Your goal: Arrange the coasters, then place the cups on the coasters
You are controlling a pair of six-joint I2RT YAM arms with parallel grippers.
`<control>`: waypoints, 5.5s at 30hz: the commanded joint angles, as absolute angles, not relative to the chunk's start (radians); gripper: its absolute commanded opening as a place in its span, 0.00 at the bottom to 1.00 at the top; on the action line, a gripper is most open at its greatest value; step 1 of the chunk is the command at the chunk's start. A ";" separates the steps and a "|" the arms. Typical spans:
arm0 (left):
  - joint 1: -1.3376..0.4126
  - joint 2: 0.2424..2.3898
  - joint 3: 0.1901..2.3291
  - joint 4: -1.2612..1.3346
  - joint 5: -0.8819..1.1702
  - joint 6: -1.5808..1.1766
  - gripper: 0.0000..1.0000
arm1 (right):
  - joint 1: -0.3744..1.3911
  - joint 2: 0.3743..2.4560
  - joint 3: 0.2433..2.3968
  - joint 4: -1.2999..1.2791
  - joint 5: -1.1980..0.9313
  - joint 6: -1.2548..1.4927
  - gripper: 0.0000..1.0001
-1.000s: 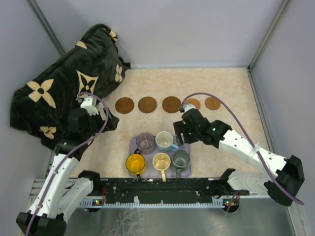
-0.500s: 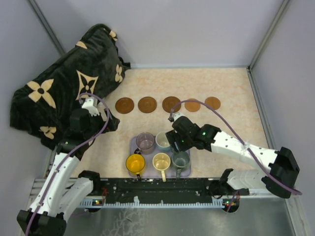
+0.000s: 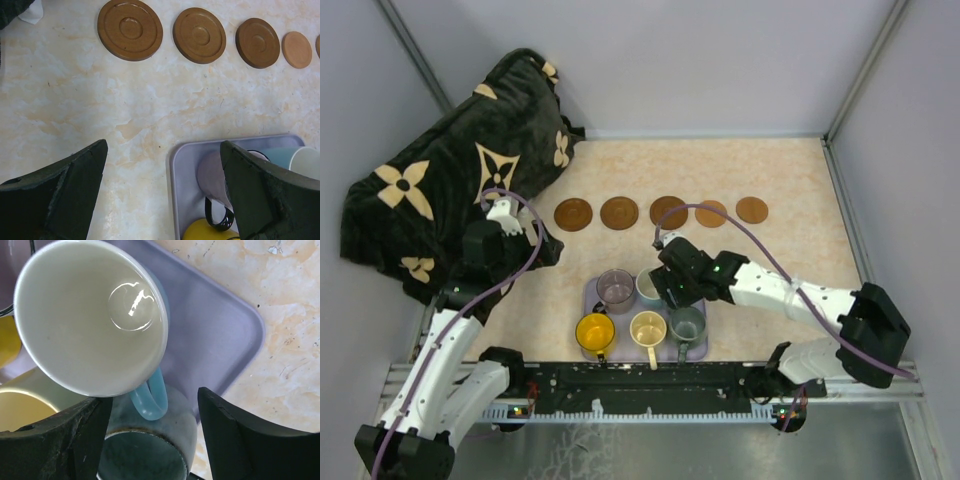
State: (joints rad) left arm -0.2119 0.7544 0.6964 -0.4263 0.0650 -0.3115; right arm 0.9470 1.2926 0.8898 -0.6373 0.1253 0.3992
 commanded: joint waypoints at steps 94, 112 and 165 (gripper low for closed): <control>-0.216 0.853 0.702 -0.293 0.066 -0.326 1.00 | 0.703 1.142 0.913 -0.123 0.826 0.065 0.00; -0.219 0.990 0.707 -0.193 0.059 -0.321 1.00 | 0.198 1.359 0.898 0.137 0.402 0.097 0.00; -0.222 1.075 0.711 -0.178 0.069 -0.306 1.00 | 0.149 1.494 0.781 0.379 0.352 0.085 0.00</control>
State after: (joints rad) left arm -0.2180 1.0698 0.6880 -0.2012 0.0631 -0.3168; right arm 0.1581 1.5188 0.7654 0.2142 0.3374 0.0952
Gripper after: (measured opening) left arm 0.998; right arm 0.173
